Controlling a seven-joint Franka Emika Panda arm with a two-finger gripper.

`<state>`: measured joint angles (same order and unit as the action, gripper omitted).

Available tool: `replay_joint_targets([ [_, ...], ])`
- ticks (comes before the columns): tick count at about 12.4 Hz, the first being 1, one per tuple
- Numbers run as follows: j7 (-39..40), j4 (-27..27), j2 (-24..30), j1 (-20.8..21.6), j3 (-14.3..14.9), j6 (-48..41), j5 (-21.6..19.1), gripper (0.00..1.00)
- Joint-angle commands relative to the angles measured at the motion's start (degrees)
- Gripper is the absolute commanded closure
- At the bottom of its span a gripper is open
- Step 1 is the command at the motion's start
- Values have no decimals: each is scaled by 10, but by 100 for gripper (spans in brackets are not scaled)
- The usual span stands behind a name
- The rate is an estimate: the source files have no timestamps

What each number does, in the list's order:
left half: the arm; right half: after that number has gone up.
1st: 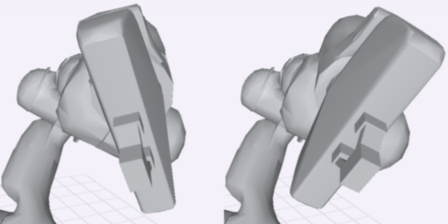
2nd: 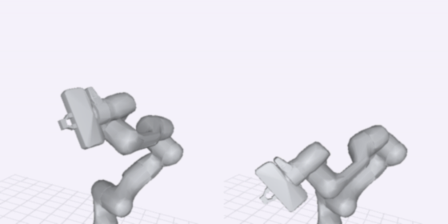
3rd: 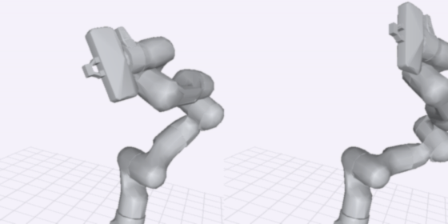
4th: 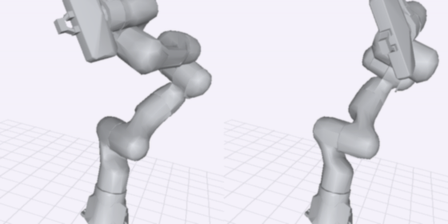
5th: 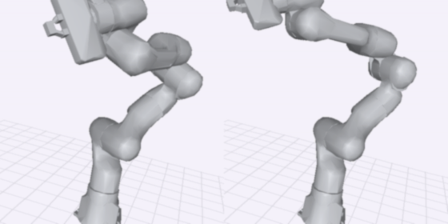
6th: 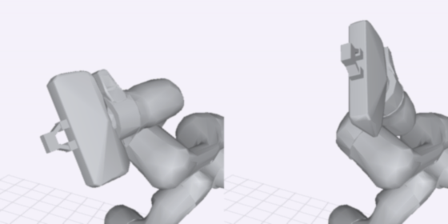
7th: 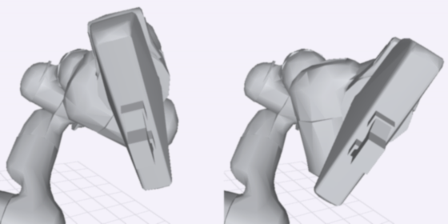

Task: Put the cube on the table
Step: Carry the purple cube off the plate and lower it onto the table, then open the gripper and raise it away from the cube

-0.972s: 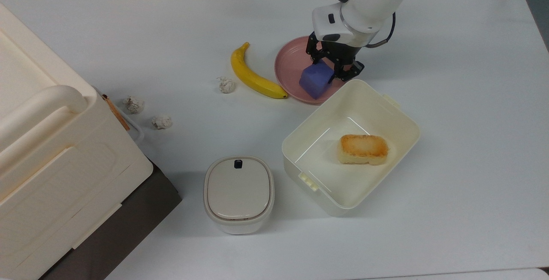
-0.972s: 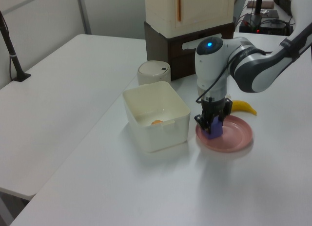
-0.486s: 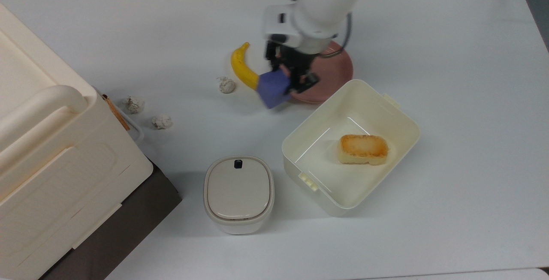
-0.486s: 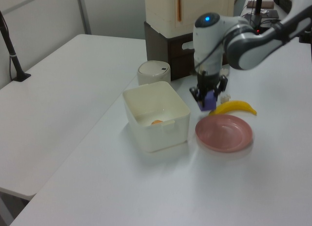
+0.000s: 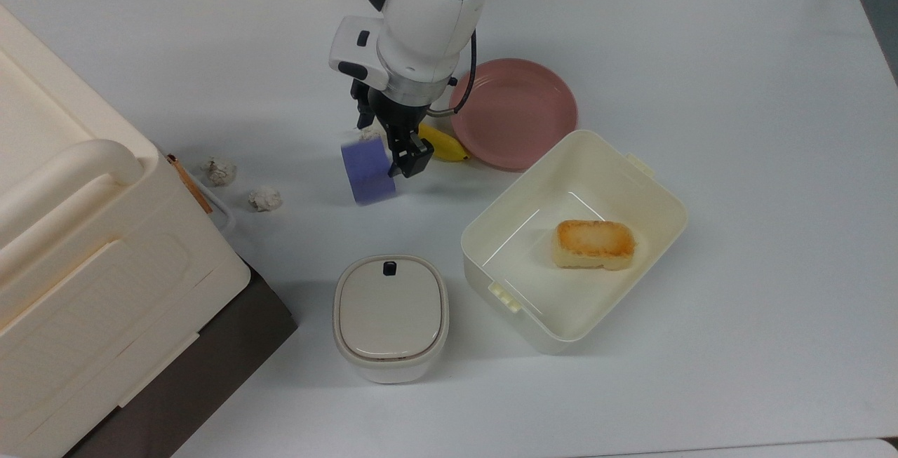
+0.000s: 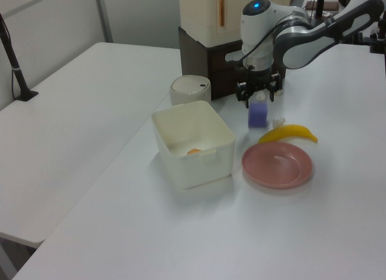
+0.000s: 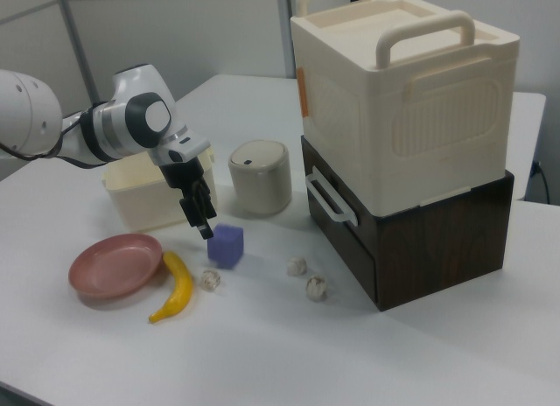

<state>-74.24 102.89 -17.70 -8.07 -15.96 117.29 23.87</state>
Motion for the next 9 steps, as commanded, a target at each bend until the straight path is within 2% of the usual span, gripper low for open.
replay_joint_targets([
  [1,3,-5,3,9,6,5,-4,0],
  [3,11,-13,8,-1,7,0,-6,0],
  [4,50,-16,20,-12,8,-14,-26,0],
  [5,105,-36,28,-14,8,-44,-67,0],
  [7,237,-63,52,-18,19,-124,-119,0],
  [9,372,-66,98,-18,50,-153,-163,0],
])
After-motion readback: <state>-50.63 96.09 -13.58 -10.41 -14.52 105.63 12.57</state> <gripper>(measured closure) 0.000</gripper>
